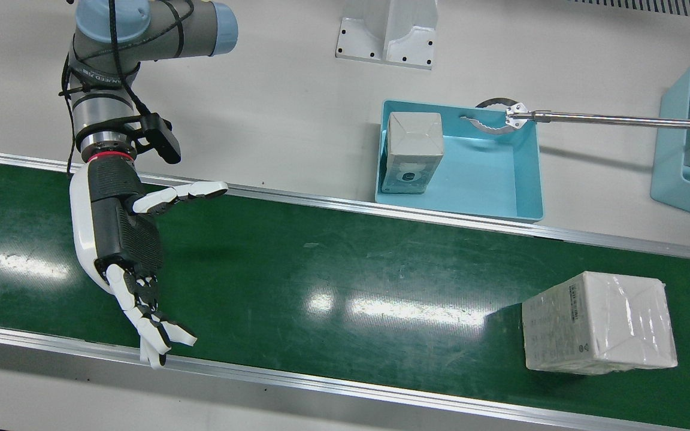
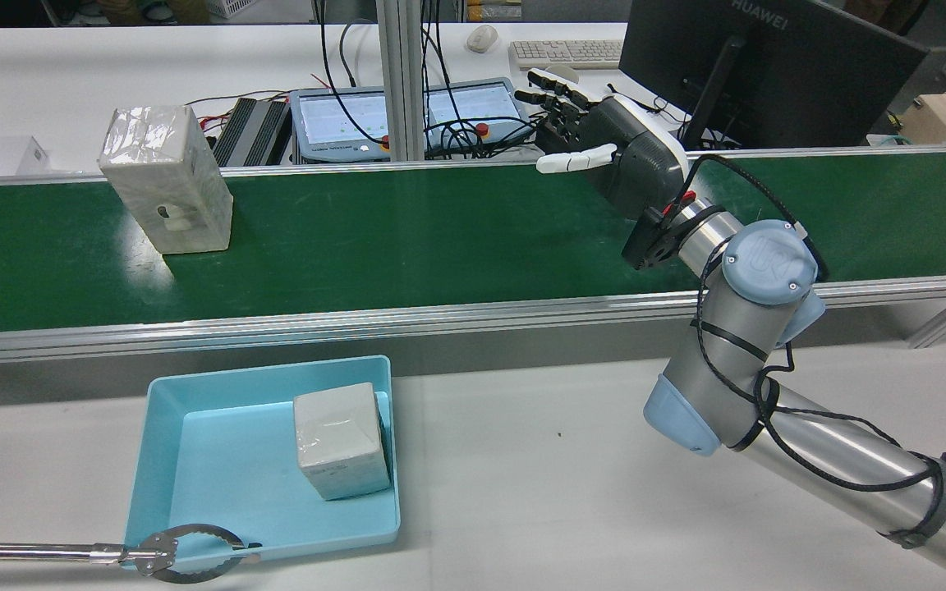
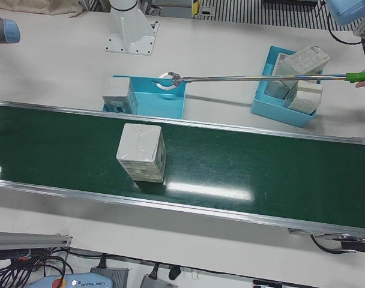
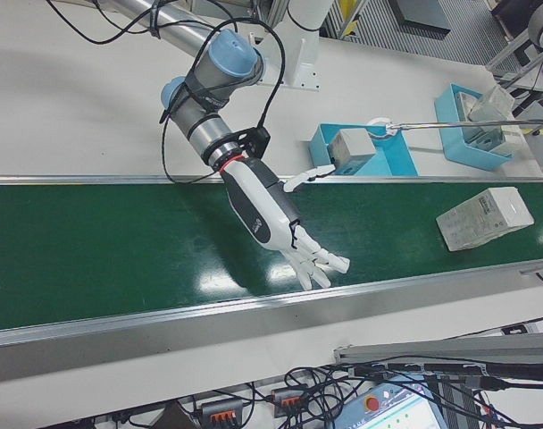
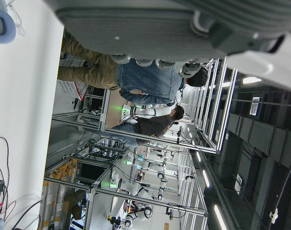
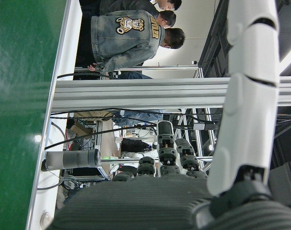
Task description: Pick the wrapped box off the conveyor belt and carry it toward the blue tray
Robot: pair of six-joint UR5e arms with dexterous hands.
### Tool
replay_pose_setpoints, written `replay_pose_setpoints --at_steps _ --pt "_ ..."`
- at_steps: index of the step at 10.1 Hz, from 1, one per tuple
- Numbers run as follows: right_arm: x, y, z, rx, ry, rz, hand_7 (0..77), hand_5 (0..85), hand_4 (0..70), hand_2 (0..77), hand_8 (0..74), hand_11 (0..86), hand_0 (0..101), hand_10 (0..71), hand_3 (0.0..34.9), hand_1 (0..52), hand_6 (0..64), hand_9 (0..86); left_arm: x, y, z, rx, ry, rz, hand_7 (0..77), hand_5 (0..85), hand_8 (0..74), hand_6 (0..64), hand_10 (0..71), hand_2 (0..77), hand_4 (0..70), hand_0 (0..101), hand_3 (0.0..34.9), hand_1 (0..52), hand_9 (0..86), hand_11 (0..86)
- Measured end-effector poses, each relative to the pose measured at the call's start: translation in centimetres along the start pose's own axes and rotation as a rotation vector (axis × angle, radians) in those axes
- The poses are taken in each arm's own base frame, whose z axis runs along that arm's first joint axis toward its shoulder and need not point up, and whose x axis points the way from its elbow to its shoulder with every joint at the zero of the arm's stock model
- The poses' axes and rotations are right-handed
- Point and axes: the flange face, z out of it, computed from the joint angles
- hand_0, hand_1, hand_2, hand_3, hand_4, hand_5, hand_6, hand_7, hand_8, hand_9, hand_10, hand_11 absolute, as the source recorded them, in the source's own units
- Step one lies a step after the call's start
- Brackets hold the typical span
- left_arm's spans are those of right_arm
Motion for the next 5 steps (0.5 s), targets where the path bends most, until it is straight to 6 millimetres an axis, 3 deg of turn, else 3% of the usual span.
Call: replay_pose_setpoints --at_steps 5 --pt "-0.05 0.01 -0.01 0.0 0.0 0.002 18.0 9.8 7.1 11.4 3.3 1.1 46 0.0 0.0 12.5 6.5 6.5 0.0 0.0 0.0 0.0 0.0 0.0 0.5 1.1 0.5 0.5 0.0 1.1 0.0 0 0.0 0.0 0.0 0.5"
